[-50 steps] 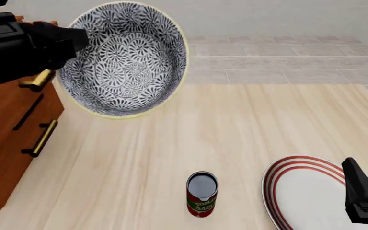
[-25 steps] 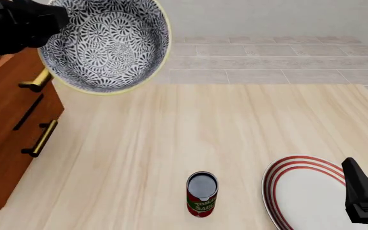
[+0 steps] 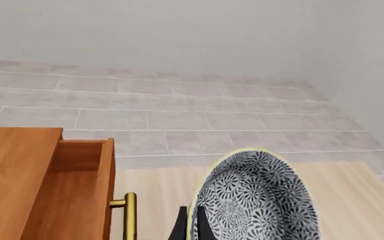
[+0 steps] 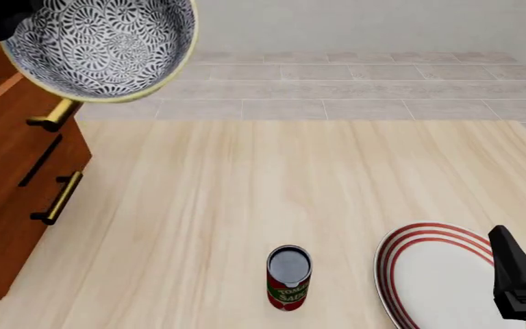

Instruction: Put the bowl on top of the cabinet.

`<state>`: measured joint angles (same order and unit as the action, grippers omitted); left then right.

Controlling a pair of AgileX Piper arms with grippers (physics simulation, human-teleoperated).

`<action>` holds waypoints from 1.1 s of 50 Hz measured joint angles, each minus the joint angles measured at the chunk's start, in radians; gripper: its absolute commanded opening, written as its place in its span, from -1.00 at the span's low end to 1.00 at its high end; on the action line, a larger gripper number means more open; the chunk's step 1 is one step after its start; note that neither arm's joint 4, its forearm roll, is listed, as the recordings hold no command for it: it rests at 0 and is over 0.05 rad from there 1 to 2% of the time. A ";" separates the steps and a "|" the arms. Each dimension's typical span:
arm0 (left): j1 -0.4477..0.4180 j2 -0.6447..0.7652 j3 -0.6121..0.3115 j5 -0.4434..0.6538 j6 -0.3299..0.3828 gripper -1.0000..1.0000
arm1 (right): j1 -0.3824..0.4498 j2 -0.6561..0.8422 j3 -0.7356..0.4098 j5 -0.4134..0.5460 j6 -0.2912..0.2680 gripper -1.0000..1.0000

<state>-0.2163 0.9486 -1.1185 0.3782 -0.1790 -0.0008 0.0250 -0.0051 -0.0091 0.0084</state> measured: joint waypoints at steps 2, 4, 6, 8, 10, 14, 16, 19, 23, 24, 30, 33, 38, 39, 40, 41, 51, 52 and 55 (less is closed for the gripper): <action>0.011 -0.007 -0.002 0.005 -0.006 -1.00 | 0.000 0.000 0.000 0.000 0.000 1.00; 0.022 -0.015 -0.005 0.011 -0.010 -1.00 | 0.000 0.000 0.000 0.000 0.000 1.00; 0.035 -0.021 -0.007 0.016 -0.013 -1.00 | 0.000 0.000 0.000 0.000 0.000 1.00; 0.047 -0.028 -0.010 0.020 -0.018 -1.00 | 0.000 0.000 0.000 0.000 0.000 1.00; 0.060 -0.035 -0.012 0.025 -0.021 -1.00 | 0.000 0.000 0.000 0.000 0.000 1.00; 0.082 -0.050 -0.015 0.033 -0.030 -1.00 | 0.000 0.000 0.000 0.000 0.000 1.00; 0.093 -0.057 -0.017 0.038 -0.034 -1.00 | 0.000 0.000 0.000 0.000 0.000 1.00; 0.110 -0.067 -0.021 0.045 -0.041 -1.00 | 0.000 0.000 0.000 0.000 0.000 1.00; 0.134 -0.080 -0.025 0.053 -0.051 -1.00 | 0.000 0.000 0.000 0.000 0.000 1.00; 0.140 -0.083 -0.026 0.055 -0.054 -1.00 | 0.000 0.000 0.000 0.000 0.000 1.00; 0.178 -0.096 -0.033 0.067 -0.068 -1.00 | 0.000 0.000 0.000 0.000 0.000 1.00; 0.196 -0.102 -0.037 0.072 -0.075 -1.00 | 0.000 0.000 0.000 0.000 0.000 1.00; 0.226 -0.108 -0.042 0.080 -0.086 -1.00 | 0.000 0.000 0.000 0.000 0.000 1.00; 0.232 -0.109 -0.044 0.082 -0.088 -1.00 | 0.000 0.000 0.000 0.000 0.000 1.00; 0.237 -0.110 -0.045 0.083 -0.090 -1.00 | 0.000 0.000 0.000 0.000 0.000 1.00; 0.242 -0.111 -0.046 0.085 -0.092 -1.00 | 0.000 0.000 0.000 0.000 0.000 1.00; 0.297 -0.104 -0.061 0.091 -0.103 -1.00 | 0.000 0.000 0.000 0.000 0.000 1.00; 0.303 -0.102 -0.062 0.091 -0.104 -1.00 | 0.000 0.000 0.000 0.000 0.000 1.00; 0.321 -0.095 -0.064 0.088 -0.107 -1.00 | 0.000 0.000 0.000 0.000 0.000 1.00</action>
<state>0.1048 0.8538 -1.1820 0.4661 -0.2860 -0.0009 0.0248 -0.0052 -0.0089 0.0083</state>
